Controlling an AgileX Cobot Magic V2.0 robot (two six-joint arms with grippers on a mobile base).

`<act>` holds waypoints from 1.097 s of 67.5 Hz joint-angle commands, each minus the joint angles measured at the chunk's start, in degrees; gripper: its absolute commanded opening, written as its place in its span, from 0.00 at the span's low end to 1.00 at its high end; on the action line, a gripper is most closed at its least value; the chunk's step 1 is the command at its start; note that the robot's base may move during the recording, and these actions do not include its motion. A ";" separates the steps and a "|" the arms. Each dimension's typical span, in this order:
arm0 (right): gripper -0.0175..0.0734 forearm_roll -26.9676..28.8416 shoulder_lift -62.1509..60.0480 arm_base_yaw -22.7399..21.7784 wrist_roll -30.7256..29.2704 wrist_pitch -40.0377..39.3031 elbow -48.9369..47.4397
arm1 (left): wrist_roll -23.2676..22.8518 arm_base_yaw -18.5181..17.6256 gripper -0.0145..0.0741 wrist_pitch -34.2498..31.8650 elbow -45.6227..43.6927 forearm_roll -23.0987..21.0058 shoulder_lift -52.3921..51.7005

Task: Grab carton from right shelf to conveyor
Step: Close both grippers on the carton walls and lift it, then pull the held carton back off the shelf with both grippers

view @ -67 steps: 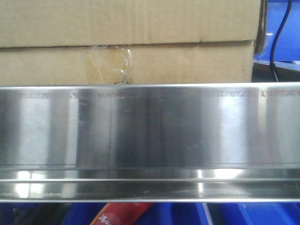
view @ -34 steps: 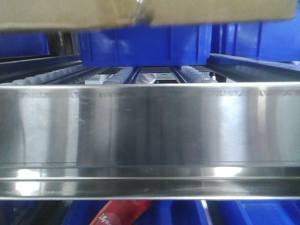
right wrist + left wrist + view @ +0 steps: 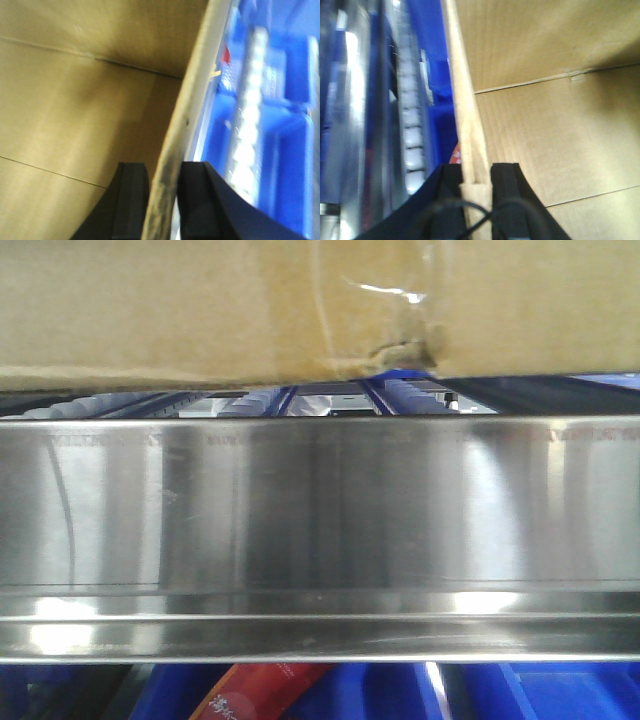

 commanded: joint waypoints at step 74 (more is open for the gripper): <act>0.12 2.57 -0.80 0.58 -0.70 -11.69 0.03 | 0.20 -1.03 0.14 -3.98 -0.21 -2.00 -0.88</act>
